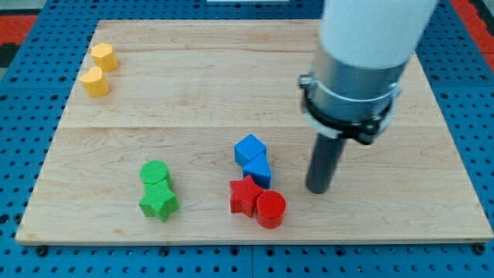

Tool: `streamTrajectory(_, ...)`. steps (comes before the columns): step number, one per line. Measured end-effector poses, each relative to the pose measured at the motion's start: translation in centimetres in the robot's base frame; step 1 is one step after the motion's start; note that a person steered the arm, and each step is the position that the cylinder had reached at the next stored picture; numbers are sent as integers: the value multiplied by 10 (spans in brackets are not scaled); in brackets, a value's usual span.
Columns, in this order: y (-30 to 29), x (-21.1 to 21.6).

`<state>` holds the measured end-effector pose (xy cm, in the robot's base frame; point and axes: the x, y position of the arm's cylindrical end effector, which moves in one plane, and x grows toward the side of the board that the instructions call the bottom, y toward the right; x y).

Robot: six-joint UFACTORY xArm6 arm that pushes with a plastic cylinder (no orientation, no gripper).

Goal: Slide the green star along with green circle towards the center left

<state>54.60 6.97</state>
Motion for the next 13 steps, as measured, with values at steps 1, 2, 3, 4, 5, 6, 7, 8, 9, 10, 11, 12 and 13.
streamTrajectory(1, -40, -8)
streamTrajectory(2, -2, -8)
streamTrajectory(3, 2, -9)
streamTrajectory(4, 84, -1)
streamTrajectory(5, 123, 69)
streamTrajectory(6, 122, 71)
streamTrajectory(7, 115, 73)
streamTrajectory(8, 86, 68)
streamTrajectory(9, 57, 59)
streamTrajectory(10, -11, 58)
streamTrajectory(11, -15, 73)
streamTrajectory(12, -67, 72)
streamTrajectory(13, -164, 72)
